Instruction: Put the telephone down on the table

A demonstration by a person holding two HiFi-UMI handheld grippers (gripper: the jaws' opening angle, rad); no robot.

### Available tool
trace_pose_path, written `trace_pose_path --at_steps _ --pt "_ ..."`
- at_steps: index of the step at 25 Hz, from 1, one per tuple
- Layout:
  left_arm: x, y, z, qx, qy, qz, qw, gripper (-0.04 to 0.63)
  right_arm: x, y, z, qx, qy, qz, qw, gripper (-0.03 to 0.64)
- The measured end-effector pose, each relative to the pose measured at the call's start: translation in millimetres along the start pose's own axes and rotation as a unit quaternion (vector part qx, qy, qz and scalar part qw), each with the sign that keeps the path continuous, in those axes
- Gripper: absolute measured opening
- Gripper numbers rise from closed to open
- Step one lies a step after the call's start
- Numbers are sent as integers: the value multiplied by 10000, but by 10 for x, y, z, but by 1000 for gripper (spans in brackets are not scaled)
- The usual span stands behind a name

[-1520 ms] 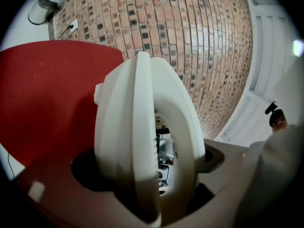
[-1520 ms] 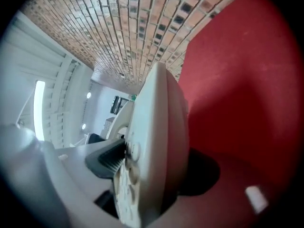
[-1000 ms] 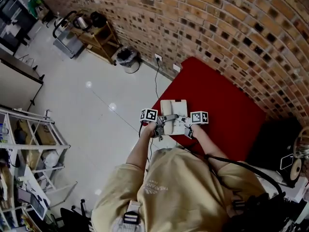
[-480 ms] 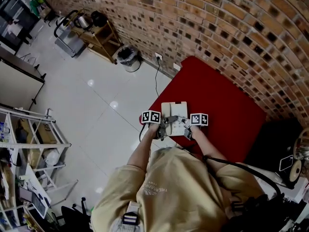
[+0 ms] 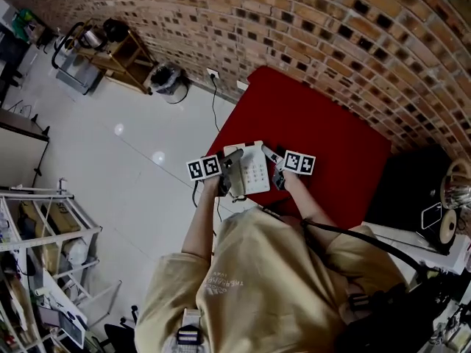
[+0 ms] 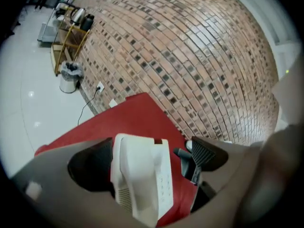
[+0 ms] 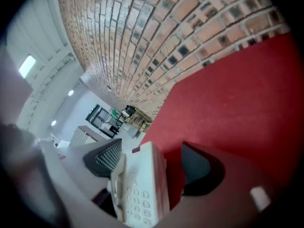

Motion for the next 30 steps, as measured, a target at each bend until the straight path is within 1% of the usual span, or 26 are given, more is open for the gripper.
trace_pose_path --at_steps 2,4,7,9,12,14,16,18,19,21,22,24,26,30 --pt "-177 -86 227 83 267 245 9993 520 -165 -185 -115 -5 -367 217 9991 385" --pt "-330 -152 496 191 530 476 9973 520 -345 -417 -268 54 -808 515 9954 393" --pt "-449 -184 845 253 867 663 9937 520 -644 -815 -515 76 -1504 1165 9817 394" --pt "-490 -150 1077 315 1184 705 9900 520 -833 -1118 -673 103 -1972 1687 9657 396" --pt "-534 -73 1465 437 1762 829 9799 520 -1063 -1597 -888 290 -2679 2481 9305 397" --pt "-544 -64 1731 384 2173 1015 9701 520 -1180 -1870 -1001 452 -3050 2826 9083 399" --pt "-537 -51 2040 352 2709 1170 9548 520 -1257 -2178 -1070 796 -3306 3113 8874 397" --pt "-522 -16 2355 396 3231 1312 9364 520 -1292 -2528 -1095 1300 -3447 3409 8649 397" --pt "-512 6 2492 435 3413 1392 9286 520 -1294 -2699 -1089 1584 -3469 3551 8535 397" --pt "-492 59 2712 522 3632 1537 9175 520 -1271 -3009 -1057 2133 -3406 3804 8330 397" --pt "-487 86 2803 552 3713 1598 9130 520 -1254 -3141 -1043 2349 -3335 3903 8254 395" --pt "-480 143 2971 600 3865 1691 9046 520 -1214 -3365 -1029 2663 -3165 4034 8162 382" --pt "-469 204 3132 701 3943 1744 8995 520 -1170 -3553 -1021 2905 -3019 4106 8099 380" --pt "-423 341 3376 954 3868 1716 9010 520 -1132 -3843 -988 3269 -2919 4173 7961 376"
Point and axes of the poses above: the fingertips, and each gripper's own axes: y forward along the fingers, z to its right, x out of its underside, the point moved 6 cm from there along -y, backward along the fingers, and after that the axes turned 3 degrees about x, right-handed, at the moved point
